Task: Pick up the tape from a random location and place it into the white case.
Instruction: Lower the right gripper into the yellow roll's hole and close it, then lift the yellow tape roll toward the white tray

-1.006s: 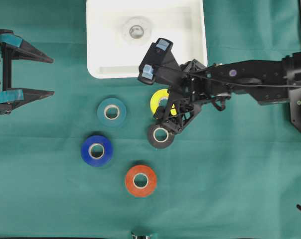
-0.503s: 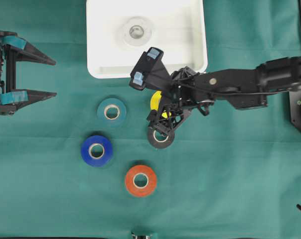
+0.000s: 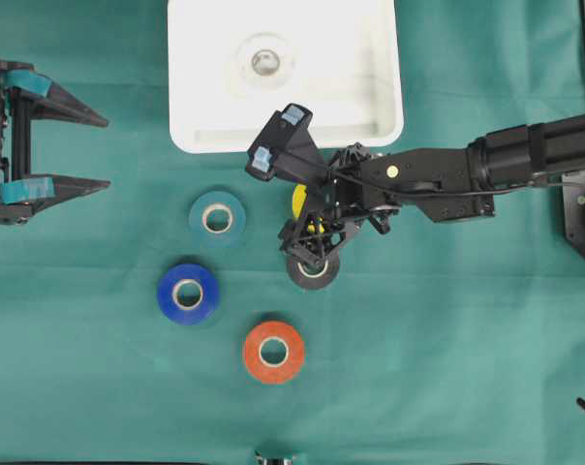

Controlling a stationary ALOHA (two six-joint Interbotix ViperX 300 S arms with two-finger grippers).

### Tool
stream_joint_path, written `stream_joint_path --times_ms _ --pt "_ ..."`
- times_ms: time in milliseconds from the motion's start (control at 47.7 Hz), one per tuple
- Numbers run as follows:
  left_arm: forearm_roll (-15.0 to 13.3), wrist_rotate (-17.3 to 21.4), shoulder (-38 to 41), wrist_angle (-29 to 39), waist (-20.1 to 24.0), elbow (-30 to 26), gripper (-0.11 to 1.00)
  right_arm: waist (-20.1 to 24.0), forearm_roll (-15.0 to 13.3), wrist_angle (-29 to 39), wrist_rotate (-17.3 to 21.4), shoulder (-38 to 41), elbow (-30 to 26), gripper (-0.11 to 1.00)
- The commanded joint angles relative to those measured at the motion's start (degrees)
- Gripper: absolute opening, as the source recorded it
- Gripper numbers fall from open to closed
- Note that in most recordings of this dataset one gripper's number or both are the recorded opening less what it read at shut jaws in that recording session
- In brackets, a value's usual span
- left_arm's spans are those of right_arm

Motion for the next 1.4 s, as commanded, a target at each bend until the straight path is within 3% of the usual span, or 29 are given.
stream_joint_path --times_ms 0,545,608,775,1383 --pt "-0.1 0.0 0.3 -0.3 -0.1 -1.1 0.96 -0.4 -0.3 -0.4 -0.3 -0.2 -0.4 0.91" --pt "-0.2 -0.1 0.3 -0.2 0.0 -1.1 0.96 -0.8 -0.3 -0.3 -0.3 0.3 -0.4 0.84" --pt "-0.1 -0.1 0.3 -0.2 -0.1 -1.1 0.96 -0.7 -0.4 -0.2 -0.3 0.4 -0.5 0.73" --pt "-0.1 -0.1 0.3 -0.2 0.0 -1.1 0.96 -0.8 -0.3 -0.4 -0.3 0.4 -0.6 0.28" --pt "-0.2 -0.1 0.3 0.0 0.0 -1.1 0.96 -0.7 -0.1 -0.4 -0.3 0.3 -1.3 0.28"
